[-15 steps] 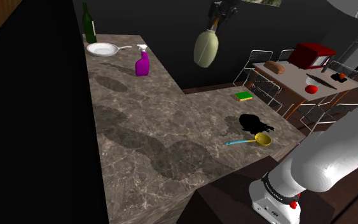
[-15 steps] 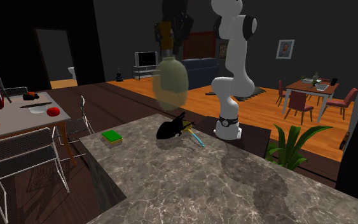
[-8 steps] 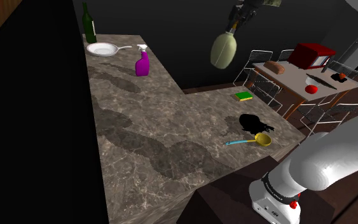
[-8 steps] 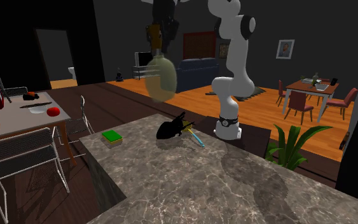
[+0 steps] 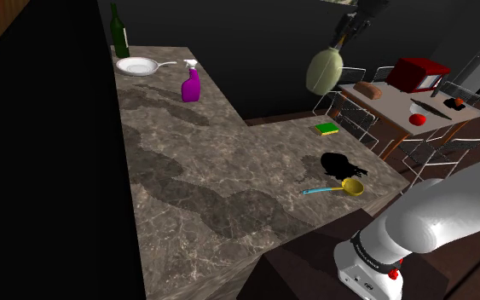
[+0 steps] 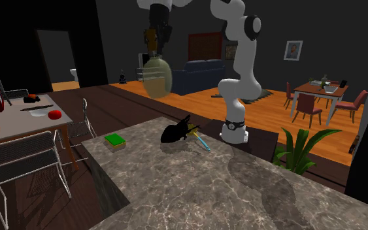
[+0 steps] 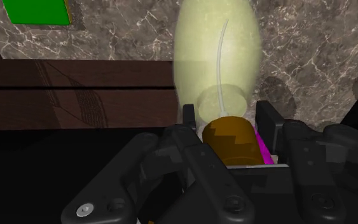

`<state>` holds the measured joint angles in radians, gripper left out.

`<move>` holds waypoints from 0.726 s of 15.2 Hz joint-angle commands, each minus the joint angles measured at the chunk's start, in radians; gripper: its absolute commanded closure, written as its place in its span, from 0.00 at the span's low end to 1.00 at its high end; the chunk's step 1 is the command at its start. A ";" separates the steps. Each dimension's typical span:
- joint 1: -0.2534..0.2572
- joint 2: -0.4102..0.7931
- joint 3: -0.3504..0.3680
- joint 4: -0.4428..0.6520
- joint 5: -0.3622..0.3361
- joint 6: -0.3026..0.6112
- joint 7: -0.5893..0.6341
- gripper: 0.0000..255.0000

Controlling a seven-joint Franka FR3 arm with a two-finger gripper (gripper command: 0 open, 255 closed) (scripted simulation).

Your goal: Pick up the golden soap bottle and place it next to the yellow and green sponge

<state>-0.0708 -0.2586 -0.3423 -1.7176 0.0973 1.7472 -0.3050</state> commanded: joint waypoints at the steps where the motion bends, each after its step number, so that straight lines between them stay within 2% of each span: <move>1: -0.017 -0.004 -0.035 0.008 0.005 -0.017 -0.052 1.00; 11: -0.092 0.045 -0.223 0.091 0.048 -0.097 -0.309 1.00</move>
<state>-0.1553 -0.2232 -0.5434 -1.6486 0.1377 1.6683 -0.5842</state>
